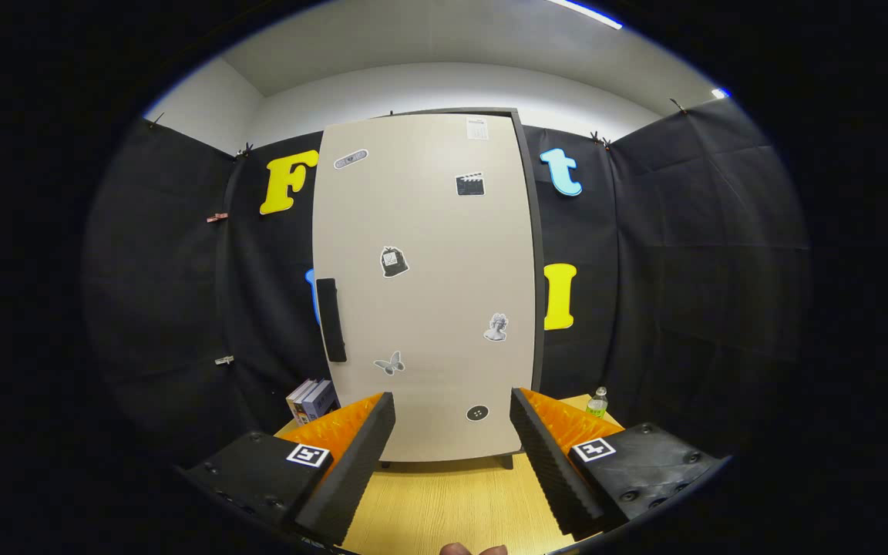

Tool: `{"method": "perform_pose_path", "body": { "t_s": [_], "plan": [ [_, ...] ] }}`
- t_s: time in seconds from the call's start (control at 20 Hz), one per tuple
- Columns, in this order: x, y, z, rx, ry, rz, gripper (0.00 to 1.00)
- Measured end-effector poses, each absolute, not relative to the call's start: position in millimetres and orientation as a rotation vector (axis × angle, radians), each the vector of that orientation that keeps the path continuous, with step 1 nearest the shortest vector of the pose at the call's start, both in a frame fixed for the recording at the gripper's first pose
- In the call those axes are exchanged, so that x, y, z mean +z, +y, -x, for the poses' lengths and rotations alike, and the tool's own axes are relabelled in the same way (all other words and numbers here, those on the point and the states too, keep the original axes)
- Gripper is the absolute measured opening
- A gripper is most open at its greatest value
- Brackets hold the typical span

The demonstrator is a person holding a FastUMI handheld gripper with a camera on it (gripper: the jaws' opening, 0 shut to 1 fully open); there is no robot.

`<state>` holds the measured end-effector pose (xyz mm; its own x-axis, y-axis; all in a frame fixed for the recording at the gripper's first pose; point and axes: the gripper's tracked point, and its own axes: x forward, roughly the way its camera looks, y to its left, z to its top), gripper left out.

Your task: Open the shoe cabinet door, grab the shoes and put them into the shoe cabinet, then close the shoe cabinet door.

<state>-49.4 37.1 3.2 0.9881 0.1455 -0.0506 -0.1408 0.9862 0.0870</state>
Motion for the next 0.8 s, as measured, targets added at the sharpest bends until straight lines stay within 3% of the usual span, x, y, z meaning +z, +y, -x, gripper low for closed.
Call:
{"method": "perform_pose_path", "body": {
  "t_s": [0.8],
  "plan": [
    [0.3,35.9,49.8,0.149,0.052,-0.086,0.98]
  ]
}}
